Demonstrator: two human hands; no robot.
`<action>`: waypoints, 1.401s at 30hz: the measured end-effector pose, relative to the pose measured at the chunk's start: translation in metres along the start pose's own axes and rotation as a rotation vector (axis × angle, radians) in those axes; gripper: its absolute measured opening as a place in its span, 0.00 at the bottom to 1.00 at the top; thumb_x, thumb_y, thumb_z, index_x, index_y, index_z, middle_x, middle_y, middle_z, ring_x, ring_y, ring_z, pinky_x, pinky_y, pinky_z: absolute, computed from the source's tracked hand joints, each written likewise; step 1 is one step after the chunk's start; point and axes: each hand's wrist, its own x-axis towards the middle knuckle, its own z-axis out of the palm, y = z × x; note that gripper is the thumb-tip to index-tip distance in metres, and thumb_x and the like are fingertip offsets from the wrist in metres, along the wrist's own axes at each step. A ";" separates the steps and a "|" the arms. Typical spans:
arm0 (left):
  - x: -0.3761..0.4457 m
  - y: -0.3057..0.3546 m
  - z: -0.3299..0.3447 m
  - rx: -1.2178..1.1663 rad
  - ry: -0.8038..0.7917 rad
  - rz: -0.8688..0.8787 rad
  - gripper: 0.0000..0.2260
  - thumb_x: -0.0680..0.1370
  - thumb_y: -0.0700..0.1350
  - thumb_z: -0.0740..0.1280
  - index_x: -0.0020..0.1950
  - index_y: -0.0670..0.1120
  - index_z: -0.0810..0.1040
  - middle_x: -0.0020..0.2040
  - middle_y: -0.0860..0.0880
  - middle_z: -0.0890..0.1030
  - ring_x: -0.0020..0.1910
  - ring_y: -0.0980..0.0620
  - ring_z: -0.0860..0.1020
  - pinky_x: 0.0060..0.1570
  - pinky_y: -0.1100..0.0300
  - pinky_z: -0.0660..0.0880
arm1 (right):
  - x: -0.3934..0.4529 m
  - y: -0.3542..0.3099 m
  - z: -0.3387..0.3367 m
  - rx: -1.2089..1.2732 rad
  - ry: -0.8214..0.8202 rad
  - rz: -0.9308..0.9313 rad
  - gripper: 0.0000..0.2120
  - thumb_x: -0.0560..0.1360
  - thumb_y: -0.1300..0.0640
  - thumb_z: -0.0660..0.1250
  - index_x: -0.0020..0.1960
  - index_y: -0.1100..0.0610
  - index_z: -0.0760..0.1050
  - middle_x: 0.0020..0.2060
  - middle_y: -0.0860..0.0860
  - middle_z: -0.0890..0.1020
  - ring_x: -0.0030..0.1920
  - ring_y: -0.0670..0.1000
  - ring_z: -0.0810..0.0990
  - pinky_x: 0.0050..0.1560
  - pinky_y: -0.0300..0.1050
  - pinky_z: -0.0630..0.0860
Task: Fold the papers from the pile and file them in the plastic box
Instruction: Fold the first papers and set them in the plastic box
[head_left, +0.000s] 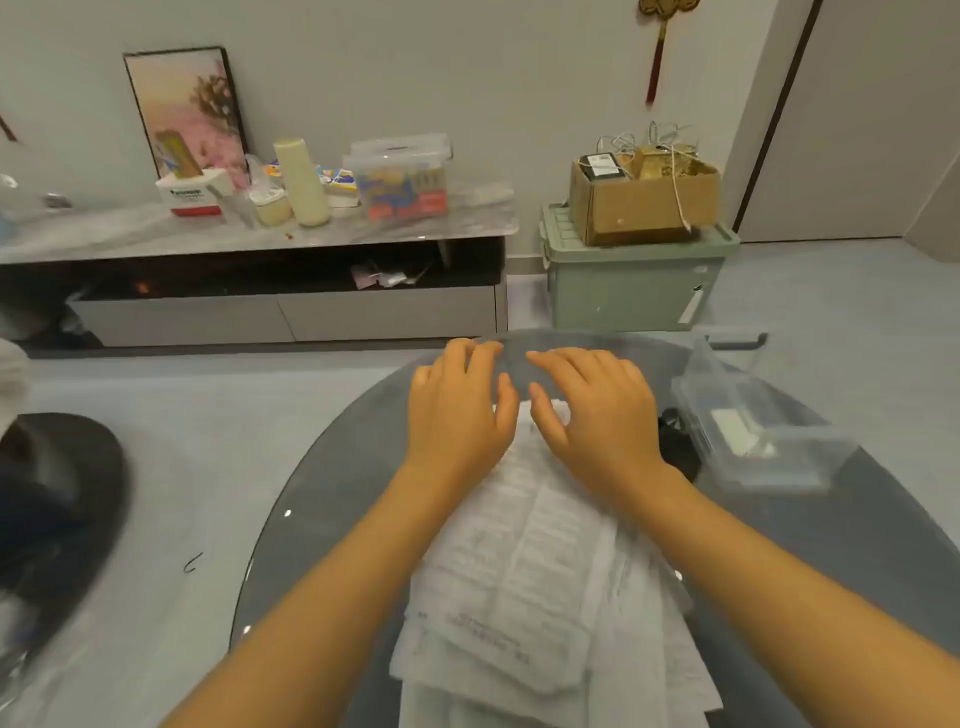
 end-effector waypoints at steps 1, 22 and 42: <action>-0.009 0.004 -0.002 -0.004 -0.018 -0.001 0.19 0.75 0.49 0.55 0.57 0.42 0.77 0.50 0.44 0.78 0.38 0.46 0.77 0.42 0.55 0.67 | -0.010 -0.002 0.000 0.007 0.001 0.004 0.16 0.74 0.49 0.60 0.54 0.55 0.80 0.47 0.49 0.83 0.46 0.52 0.81 0.46 0.45 0.74; -0.120 0.036 -0.080 -0.259 -1.048 -0.083 0.30 0.72 0.54 0.72 0.71 0.59 0.65 0.69 0.61 0.67 0.67 0.58 0.67 0.68 0.58 0.65 | -0.116 -0.026 -0.091 0.146 -1.042 0.062 0.39 0.63 0.32 0.69 0.70 0.39 0.60 0.76 0.50 0.49 0.76 0.53 0.39 0.73 0.54 0.35; -0.094 0.039 -0.076 -0.339 -0.917 -0.063 0.23 0.71 0.53 0.73 0.63 0.63 0.70 0.58 0.68 0.74 0.56 0.69 0.71 0.57 0.71 0.68 | -0.094 0.007 -0.103 0.563 -0.822 0.593 0.20 0.74 0.46 0.67 0.32 0.59 0.72 0.27 0.51 0.72 0.29 0.47 0.67 0.32 0.35 0.65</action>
